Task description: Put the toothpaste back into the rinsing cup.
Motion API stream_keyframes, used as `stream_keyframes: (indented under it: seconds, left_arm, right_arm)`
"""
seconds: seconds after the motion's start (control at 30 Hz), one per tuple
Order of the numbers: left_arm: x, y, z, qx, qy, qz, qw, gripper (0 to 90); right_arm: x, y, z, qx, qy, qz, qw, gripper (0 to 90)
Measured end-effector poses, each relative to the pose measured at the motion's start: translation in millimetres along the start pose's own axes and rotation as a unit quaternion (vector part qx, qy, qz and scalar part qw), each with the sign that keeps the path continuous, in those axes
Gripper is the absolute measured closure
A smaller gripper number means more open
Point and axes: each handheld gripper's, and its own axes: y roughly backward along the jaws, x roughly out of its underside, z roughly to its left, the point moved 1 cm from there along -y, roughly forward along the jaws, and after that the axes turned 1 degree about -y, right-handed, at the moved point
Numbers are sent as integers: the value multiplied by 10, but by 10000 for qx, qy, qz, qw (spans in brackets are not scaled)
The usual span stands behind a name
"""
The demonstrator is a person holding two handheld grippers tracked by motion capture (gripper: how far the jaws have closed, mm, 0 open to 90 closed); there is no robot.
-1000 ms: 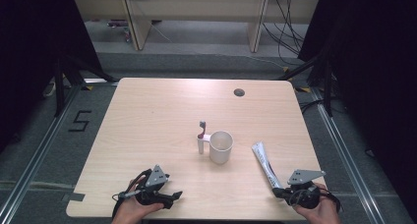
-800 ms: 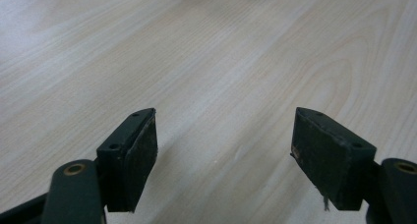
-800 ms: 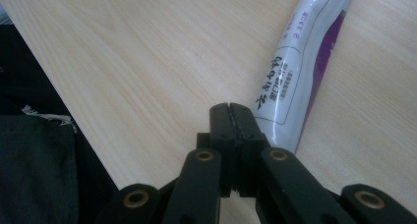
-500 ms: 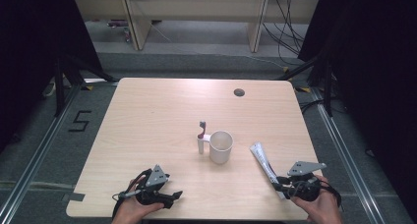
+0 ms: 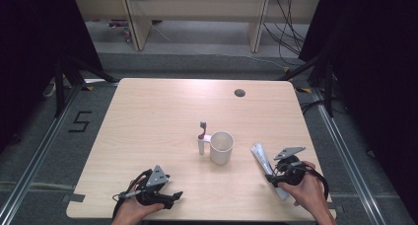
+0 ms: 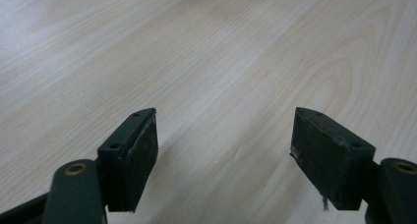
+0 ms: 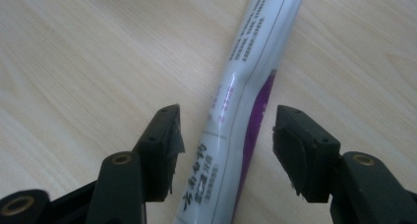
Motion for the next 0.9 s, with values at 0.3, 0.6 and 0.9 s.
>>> stream_keyframes:
  seconds: [0.3,0.6,0.9]
  left_arm:
    - [-11,-4,4,-37,-33,16,10000,258]
    - [-14,7,-12,0,-30,-46,10000,261]
    - [-21,3,-23,2,-45,-54,10000,265]
  right_arm:
    - [-119,-158,-8,98,-14,332,9994,457]
    - [-164,-277,-84,-22,-84,603,9981,502]
    - [-187,-274,-143,-194,-296,812,9961,587]
